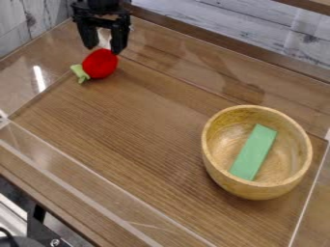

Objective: Move the red fruit to the right side of the table

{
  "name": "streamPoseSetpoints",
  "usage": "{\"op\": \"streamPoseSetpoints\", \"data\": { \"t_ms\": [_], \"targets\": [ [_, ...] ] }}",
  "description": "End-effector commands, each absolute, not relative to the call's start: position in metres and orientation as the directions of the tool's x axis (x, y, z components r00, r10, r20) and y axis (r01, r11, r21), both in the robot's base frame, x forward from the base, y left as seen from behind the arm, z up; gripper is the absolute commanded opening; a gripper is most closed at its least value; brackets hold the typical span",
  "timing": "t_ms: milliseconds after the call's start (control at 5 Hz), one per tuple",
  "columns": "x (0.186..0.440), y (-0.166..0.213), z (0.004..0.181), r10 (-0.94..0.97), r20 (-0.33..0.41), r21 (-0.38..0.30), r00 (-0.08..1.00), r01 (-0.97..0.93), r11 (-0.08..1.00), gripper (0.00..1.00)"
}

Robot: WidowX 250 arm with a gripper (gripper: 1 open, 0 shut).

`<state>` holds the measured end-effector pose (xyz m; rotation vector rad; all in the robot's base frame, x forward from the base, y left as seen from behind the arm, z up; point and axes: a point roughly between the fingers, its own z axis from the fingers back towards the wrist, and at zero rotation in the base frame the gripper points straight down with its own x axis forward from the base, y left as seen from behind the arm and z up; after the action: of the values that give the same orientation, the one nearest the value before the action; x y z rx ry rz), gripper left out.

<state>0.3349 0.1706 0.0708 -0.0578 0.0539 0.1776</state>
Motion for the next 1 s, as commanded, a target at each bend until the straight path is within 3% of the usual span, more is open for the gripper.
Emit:
{"op": "streamPoseSetpoints", "data": {
  "t_ms": [0,200,600,800],
  "targets": [
    [0.335,0.165,0.099,0.201,0.024,-0.022,0.979,-0.2,0.98,1.0],
    [0.334,0.164,0.098,0.237,0.03,-0.019,0.971,-0.236,0.971,1.0],
    [0.344,0.196,0.081,0.337,0.045,-0.012,0.94,-0.337,0.941,1.0],
    [0.339,0.201,0.086,0.327,0.045,-0.014,0.944,-0.327,0.945,1.0]
  ]
}}
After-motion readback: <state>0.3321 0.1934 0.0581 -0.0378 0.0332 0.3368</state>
